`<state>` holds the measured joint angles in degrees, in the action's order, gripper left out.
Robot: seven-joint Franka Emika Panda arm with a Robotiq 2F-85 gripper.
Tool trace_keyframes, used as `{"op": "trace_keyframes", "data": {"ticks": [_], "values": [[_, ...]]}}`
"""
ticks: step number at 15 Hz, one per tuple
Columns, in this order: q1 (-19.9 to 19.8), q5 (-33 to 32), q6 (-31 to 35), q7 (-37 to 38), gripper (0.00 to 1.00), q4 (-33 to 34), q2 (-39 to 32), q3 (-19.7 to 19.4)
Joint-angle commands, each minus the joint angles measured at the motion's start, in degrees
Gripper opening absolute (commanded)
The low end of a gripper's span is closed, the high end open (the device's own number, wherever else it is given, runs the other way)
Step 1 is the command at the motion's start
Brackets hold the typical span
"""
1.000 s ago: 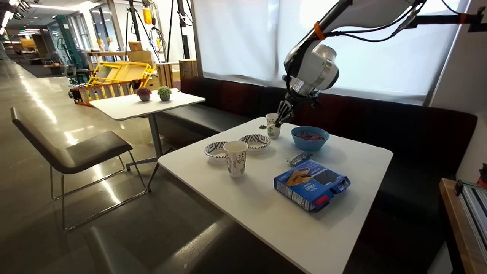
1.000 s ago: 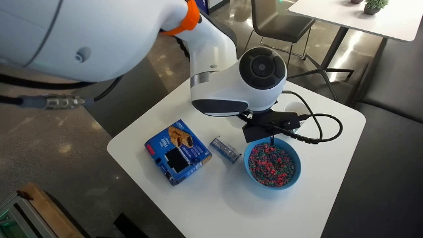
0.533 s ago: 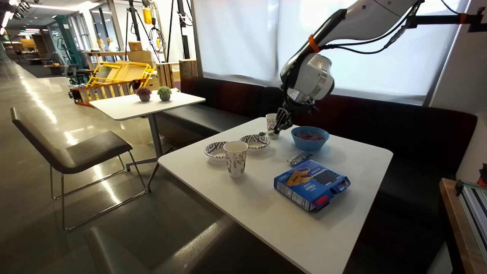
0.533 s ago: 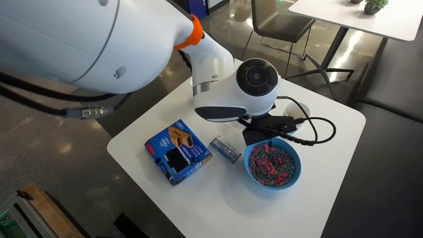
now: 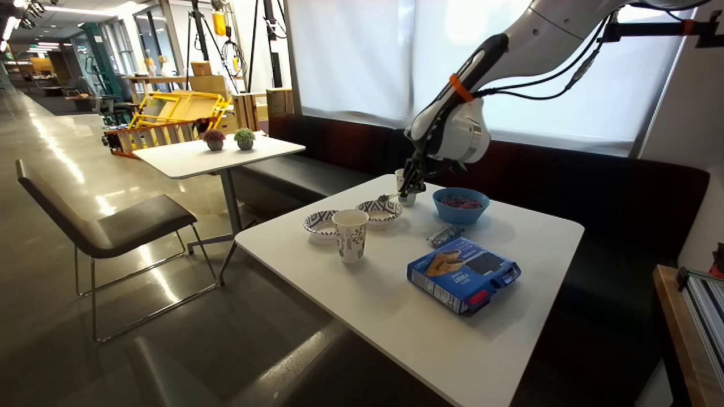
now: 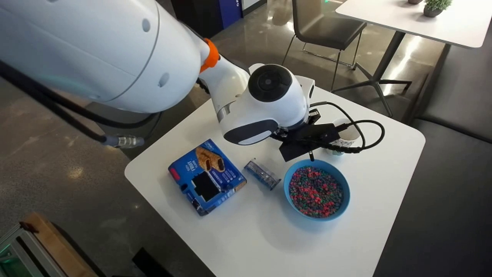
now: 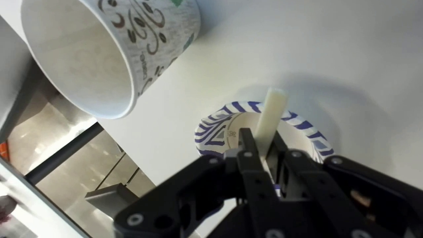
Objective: Place some cereal from the blue bowl into the black and white bowl on the right.
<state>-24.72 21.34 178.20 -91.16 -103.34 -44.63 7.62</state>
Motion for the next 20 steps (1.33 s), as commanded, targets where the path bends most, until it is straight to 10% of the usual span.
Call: {"op": "trace_keyframes", "data": {"ticks": [1, 20], "values": [[6.0, -9.2, 5.9, 11.1, 0.03, -1.1, -1.1, -6.8], [47.3, -34.7, 8.1, 47.4, 0.03, -4.0, -11.5, -51.5]]}}
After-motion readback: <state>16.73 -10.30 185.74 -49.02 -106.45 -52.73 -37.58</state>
